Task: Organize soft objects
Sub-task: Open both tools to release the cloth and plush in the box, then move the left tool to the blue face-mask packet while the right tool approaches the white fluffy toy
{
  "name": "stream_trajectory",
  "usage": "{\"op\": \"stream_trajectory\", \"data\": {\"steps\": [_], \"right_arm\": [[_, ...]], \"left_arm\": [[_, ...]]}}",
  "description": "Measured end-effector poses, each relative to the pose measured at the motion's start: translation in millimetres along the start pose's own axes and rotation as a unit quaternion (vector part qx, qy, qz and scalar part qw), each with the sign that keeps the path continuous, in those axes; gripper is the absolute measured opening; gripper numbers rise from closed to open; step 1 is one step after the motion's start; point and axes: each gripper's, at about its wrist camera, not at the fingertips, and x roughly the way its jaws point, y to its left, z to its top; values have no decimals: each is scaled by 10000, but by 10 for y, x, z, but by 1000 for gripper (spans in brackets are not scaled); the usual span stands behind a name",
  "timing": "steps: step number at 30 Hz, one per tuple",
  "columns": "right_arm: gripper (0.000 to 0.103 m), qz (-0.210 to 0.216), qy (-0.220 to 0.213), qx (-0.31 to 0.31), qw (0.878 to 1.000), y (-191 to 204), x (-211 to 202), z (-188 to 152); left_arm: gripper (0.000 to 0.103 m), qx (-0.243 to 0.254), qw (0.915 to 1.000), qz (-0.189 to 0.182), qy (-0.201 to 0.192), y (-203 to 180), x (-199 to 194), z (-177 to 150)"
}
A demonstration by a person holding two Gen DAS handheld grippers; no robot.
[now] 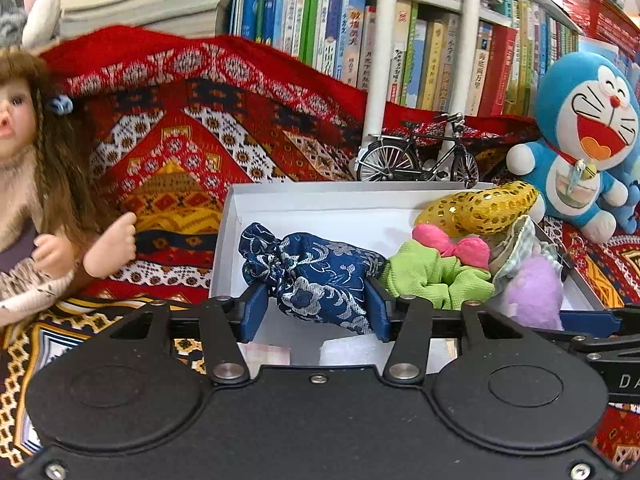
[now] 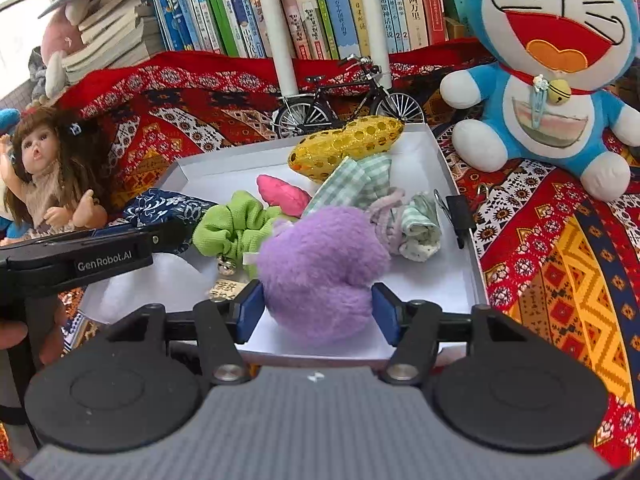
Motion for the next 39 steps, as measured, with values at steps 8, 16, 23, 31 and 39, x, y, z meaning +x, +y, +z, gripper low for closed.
{"op": "stream_trajectory", "data": {"steps": [8,16,23,31,39], "right_arm": [[79,-154,-328,-230,9991,136,-301,-87],[90,-119,-685,-261,9972,189,-647,-333],[98,-17,-1051,-182,9943,212,-934,-569],[103,15,-1308,-384,9907,325,-1114,-882],[103,-67,-1326,-676,9888,435,-1177,-1168]], "left_arm": [[67,221,9995,-73,-213,-57,-359,-62],[78,85,9978,-473,-451,36,-895,-266],[81,13,9971,-589,-485,184,-1271,-633],[82,-2,9968,-550,-577,299,-1607,-1069],[85,169,9963,-399,-748,374,-1863,-1376]]}}
